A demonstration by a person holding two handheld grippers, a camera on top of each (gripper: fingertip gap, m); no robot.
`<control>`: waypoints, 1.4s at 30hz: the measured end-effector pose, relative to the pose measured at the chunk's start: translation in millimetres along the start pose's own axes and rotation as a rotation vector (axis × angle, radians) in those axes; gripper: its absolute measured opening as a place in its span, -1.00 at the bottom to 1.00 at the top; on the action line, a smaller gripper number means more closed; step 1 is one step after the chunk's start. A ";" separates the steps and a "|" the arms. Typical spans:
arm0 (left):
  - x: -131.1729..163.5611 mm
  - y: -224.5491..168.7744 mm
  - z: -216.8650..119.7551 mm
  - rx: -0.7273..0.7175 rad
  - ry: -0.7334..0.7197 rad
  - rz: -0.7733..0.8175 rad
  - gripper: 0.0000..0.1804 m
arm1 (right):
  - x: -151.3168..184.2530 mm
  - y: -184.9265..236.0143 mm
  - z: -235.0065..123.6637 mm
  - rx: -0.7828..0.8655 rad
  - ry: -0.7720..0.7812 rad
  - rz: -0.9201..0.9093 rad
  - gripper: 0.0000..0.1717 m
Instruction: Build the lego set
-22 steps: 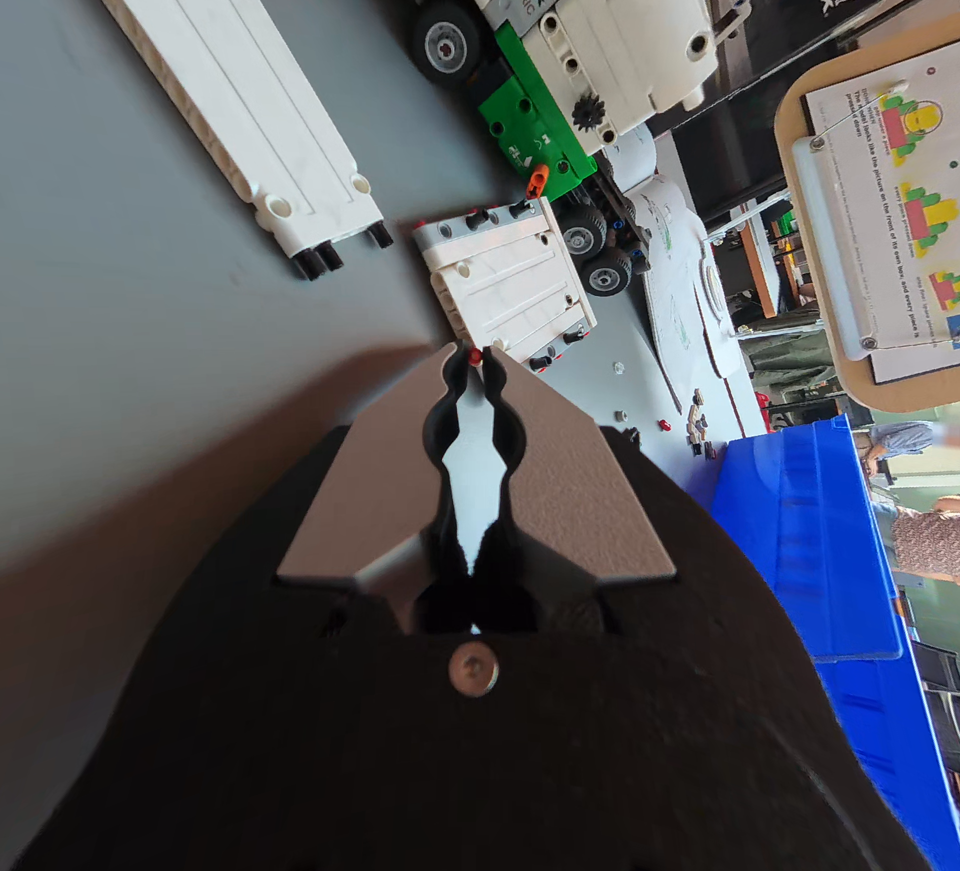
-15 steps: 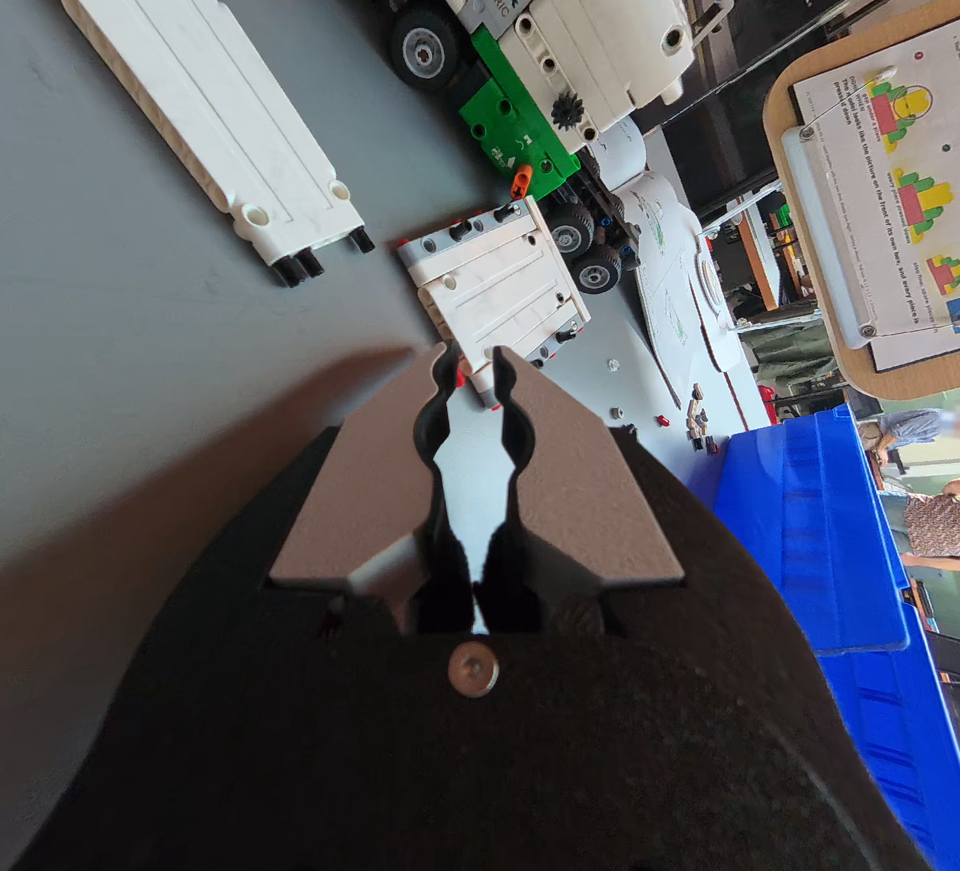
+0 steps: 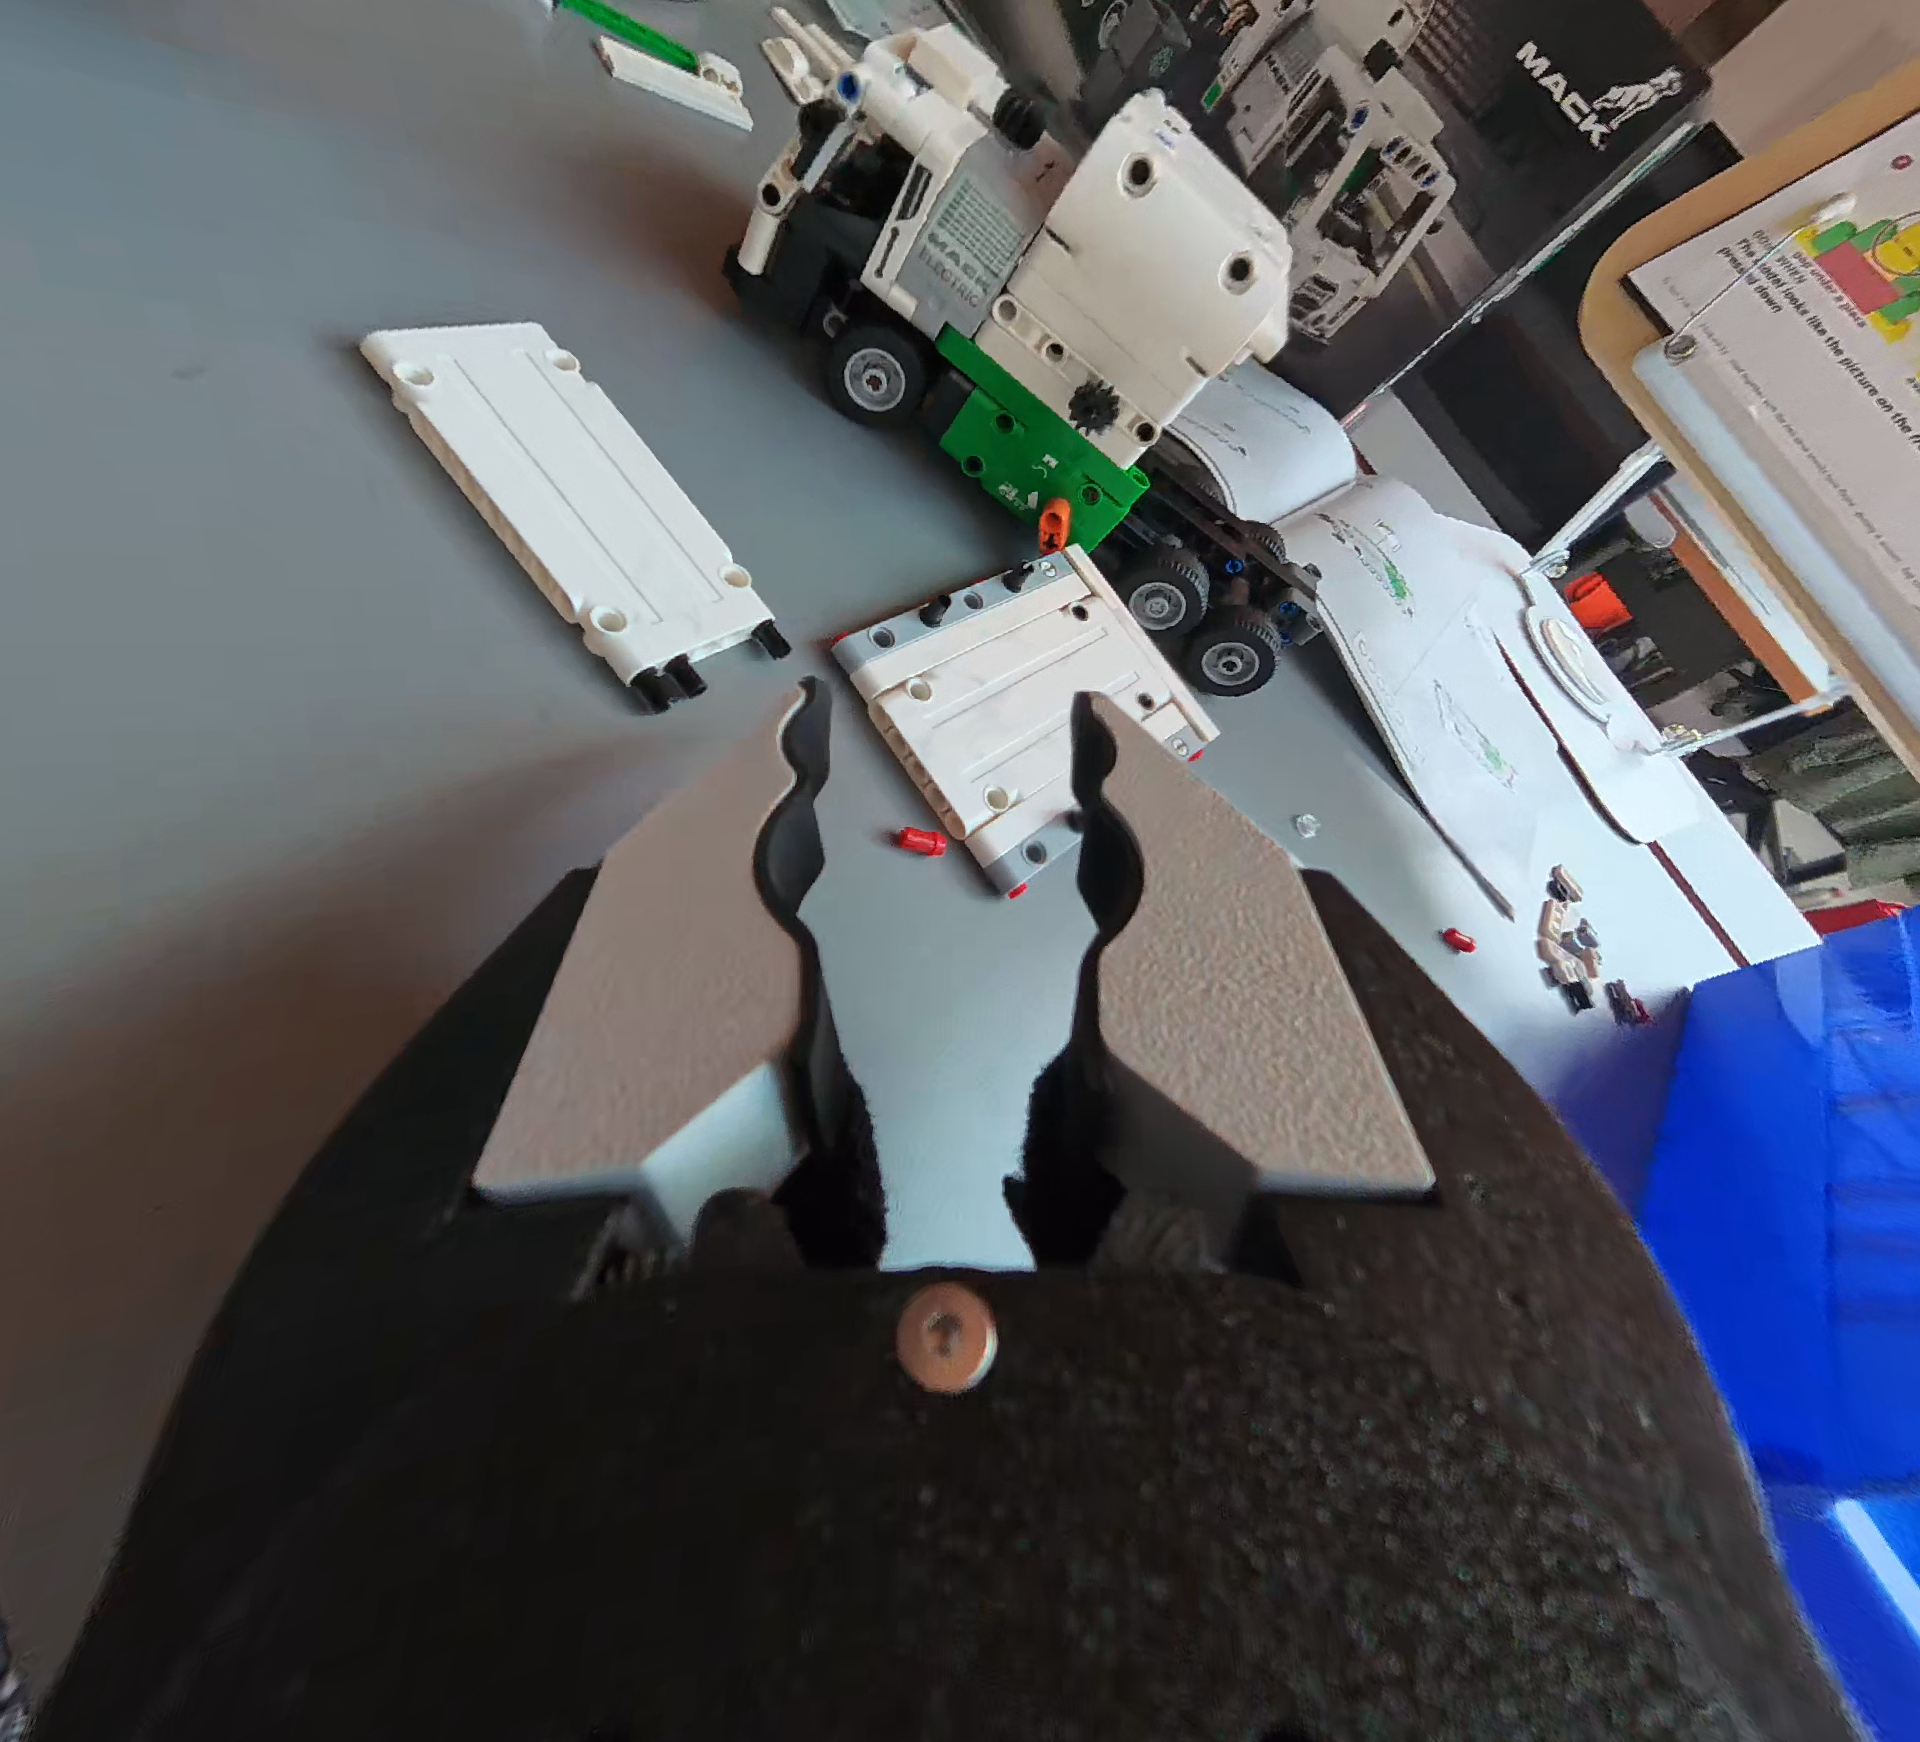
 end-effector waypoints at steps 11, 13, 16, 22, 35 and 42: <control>-1.0 -5.8 0.2 0.005 0.000 0.054 -0.78 | 1.0 -22.0 -13.6 0.155 -0.084 0.085 -0.63; -1.1 -6.3 0.2 0.005 0.001 0.058 -0.78 | 0.7 -21.7 -15.5 0.198 -0.088 0.057 -0.70; -1.5 -7.4 -0.1 0.010 -0.004 0.068 -0.78 | 2.0 -25.4 -15.5 0.191 -0.088 0.100 -0.69; -2.6 -9.0 -1.5 0.011 -0.018 0.085 -0.77 | 3.5 -27.8 -15.0 0.201 -0.081 0.115 -0.69; -23.8 -2.6 -49.0 -0.053 -0.275 -0.140 -0.70 | 7.9 -28.5 -10.3 0.204 -0.023 0.129 -0.71; 54.5 -165.4 -209.3 0.138 -0.476 -0.247 -0.71 | 7.0 -33.9 -16.0 0.203 -0.069 0.201 -0.71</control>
Point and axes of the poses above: each gripper's, where its closed fingertips meet, z out along the fingers, x out of its underside, y = z × x across the jaws, the point moved 9 cm from there along -z, back along the fingers, and after that the axes turned 3 degrees about z, right-handed, at the moved point
